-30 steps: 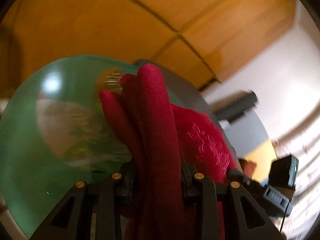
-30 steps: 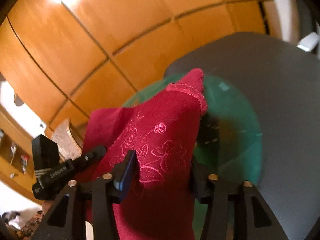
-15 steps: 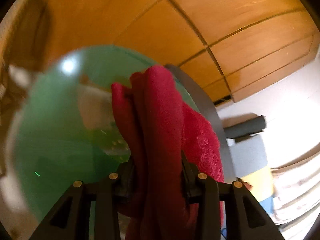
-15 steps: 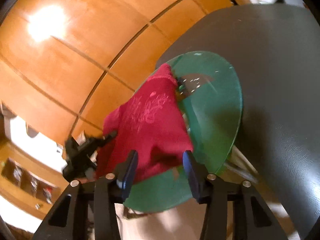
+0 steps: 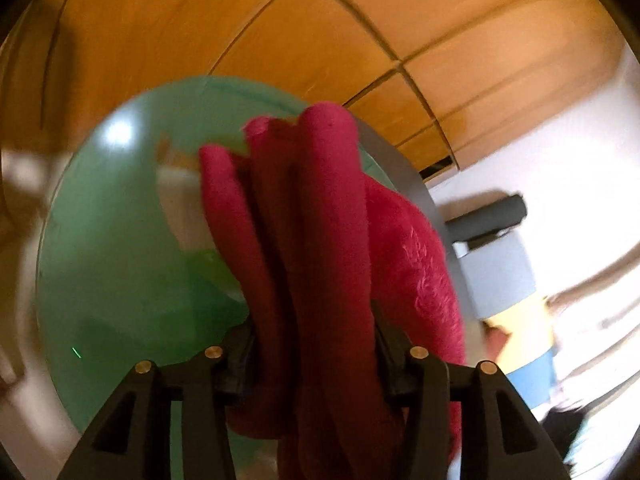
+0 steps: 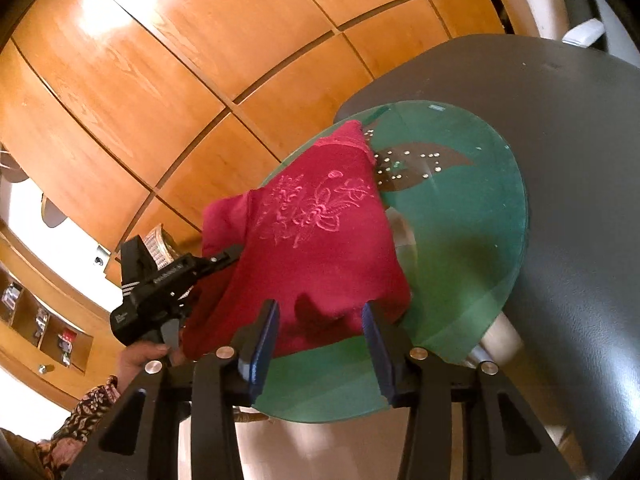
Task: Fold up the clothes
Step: 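Lower the folded sweatshirt onto the green glass table with both tools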
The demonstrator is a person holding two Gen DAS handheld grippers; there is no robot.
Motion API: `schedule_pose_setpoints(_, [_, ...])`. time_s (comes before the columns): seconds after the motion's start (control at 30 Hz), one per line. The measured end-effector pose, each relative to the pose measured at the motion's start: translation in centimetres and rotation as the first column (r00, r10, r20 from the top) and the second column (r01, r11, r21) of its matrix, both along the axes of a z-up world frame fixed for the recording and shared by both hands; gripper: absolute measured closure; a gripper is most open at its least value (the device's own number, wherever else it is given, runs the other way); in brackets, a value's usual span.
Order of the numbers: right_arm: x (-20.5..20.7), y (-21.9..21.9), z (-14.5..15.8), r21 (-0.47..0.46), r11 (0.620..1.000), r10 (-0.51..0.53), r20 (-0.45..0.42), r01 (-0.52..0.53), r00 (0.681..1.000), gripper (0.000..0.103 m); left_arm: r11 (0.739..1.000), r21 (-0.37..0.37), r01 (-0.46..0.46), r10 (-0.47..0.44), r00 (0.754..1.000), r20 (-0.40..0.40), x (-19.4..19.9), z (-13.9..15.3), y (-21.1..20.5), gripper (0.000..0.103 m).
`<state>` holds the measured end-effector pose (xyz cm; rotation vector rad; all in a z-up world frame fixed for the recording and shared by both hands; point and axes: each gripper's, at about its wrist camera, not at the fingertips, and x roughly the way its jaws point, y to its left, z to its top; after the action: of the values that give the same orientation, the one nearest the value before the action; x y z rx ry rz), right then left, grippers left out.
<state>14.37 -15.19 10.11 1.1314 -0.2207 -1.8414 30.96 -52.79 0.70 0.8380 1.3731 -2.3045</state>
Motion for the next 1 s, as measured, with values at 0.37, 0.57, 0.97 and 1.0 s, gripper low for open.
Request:
schedule_pose_setpoints(0.37, [-0.8,0.1,-1.7,0.133,0.99,-0.03,-0.041,0.035,0.999,0.058,0.981,-0.17,-0.089,0.066,0.989,-0.133,3.3,7.0,1.5,0.048])
schedule_pose_setpoints(0.57, [-1.8,-2.5,-2.8,0.202,0.979,0.001,-0.087,0.017,0.996,0.058,0.92,-0.312,0.237,-0.247,0.969,0.006,-2.5,5.4,8.3,0.05])
schedule_pose_setpoints(0.97, [-1.8,-2.9,-2.0,0.267,0.951,-0.077,-0.282,0.156,0.956,0.085,0.809,-0.489,0.327,-0.278,0.945,0.172,-3.5,2.2,9.7,0.082])
schedule_pose_setpoints(1.0, [-1.9,-2.7,-2.2,0.266,0.95,-0.083,-0.282,0.161,0.956,0.085,0.795,-0.506,0.334,-0.281,0.942,0.181,-3.7,2.4,9.8,0.082])
